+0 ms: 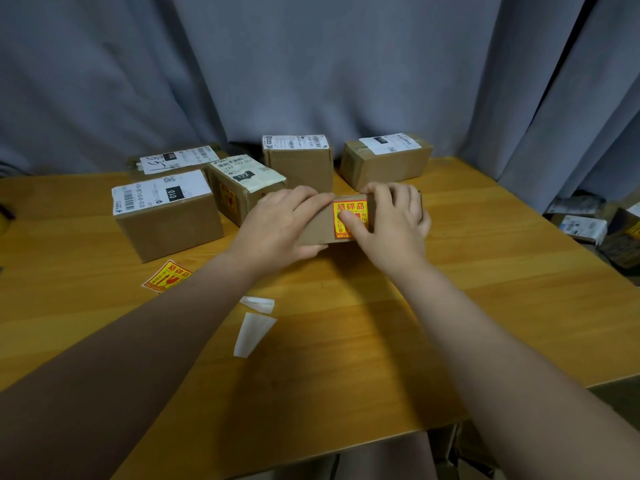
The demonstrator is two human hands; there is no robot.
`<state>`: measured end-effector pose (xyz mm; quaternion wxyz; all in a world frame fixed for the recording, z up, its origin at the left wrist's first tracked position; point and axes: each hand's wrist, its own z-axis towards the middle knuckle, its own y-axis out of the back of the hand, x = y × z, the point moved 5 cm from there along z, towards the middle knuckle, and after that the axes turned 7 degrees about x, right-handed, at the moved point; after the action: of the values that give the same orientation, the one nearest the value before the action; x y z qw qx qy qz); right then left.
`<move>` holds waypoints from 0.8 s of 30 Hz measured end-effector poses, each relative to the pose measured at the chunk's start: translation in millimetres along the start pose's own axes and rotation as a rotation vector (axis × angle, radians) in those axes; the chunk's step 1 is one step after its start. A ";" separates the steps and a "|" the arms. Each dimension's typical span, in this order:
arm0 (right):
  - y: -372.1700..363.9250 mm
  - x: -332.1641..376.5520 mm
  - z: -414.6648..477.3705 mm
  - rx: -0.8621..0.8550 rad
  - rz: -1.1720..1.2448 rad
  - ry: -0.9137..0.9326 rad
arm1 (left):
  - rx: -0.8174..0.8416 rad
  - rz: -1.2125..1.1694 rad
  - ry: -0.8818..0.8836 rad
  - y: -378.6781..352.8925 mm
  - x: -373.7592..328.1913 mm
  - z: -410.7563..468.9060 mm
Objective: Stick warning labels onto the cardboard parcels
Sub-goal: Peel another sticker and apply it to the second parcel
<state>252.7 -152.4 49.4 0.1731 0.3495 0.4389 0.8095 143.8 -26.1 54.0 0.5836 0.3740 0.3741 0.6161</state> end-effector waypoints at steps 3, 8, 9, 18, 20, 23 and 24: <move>-9.2 1.6 -8.6 0.031 -0.035 -0.004 | -0.004 -0.007 0.006 -2.1 -0.5 -2.9; -0.2 0.5 -5.2 0.051 0.009 -0.026 | -0.016 0.000 -0.002 -3.5 -2.3 -4.5; 2.9 0.6 -1.4 0.056 0.046 -0.053 | -0.021 -0.001 -0.003 -2.8 -2.7 -4.4; 13.1 -6.1 19.7 0.053 0.273 -0.164 | 0.016 0.076 -0.045 -0.9 -3.8 -3.7; 16.8 -13.6 19.5 0.033 0.323 -0.095 | 0.048 0.121 -0.066 -0.7 -3.1 -1.5; 16.1 -19.1 12.5 -0.005 0.264 0.016 | 0.072 0.172 -0.067 -1.7 -2.8 0.0; 13.3 -17.4 9.6 -0.006 0.209 0.046 | 0.075 0.184 -0.060 -1.8 -3.2 0.3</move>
<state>271.9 -164.3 56.8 0.0784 0.3744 0.4016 0.8321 145.0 -29.2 52.4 0.5212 0.4468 0.3433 0.6410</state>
